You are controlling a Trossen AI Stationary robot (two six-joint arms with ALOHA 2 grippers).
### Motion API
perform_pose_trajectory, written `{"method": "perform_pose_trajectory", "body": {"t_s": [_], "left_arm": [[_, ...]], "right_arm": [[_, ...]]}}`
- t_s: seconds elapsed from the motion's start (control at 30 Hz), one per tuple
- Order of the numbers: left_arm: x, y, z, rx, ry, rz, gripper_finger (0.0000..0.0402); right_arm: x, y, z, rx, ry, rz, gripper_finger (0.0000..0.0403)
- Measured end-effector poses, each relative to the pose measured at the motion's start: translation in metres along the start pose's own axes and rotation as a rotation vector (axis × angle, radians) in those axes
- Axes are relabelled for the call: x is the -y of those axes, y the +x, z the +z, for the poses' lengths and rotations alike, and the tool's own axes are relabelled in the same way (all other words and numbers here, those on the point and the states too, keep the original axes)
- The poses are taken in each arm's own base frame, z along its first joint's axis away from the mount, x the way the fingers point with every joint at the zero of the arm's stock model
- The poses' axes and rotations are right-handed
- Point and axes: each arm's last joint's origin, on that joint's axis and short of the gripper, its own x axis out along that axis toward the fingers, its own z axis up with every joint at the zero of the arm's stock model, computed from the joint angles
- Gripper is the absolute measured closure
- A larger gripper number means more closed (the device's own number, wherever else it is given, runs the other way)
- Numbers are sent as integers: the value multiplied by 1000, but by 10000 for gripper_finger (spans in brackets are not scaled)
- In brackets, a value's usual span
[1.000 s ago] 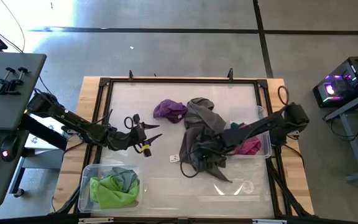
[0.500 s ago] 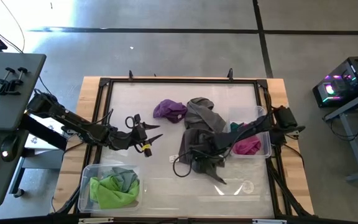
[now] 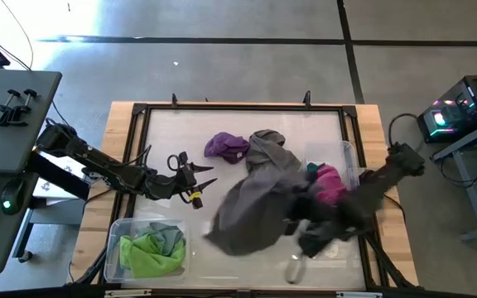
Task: Sort microfiber towel by color & place in baskets
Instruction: Put the bottom gray microfiber towel into the top transparent bin
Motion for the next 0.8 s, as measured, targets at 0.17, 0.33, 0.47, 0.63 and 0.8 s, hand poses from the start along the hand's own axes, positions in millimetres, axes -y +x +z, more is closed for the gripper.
{"method": "perform_pose_trajectory", "body": {"t_s": [0.17, 0.33, 0.47, 0.63, 0.8], "left_arm": [[0, 0, -1, -5, -9, 0, 236], [0, 0, -1, -5, -9, 0, 236], [0, 0, -1, -5, -9, 1, 236], [0, 0, -1, -5, -6, 1, 236], [0, 0, -1, -6, -4, 1, 236]], "right_arm": [[36, -43, 11, 84, -23, -114, 379], [68, -65, 31, 240, -66, -228, 379], [93, -80, 47, 285, -191, -390, 379], [136, -97, 72, 259, -204, -424, 379], [174, -113, 88, 248, -193, -437, 379]]}}
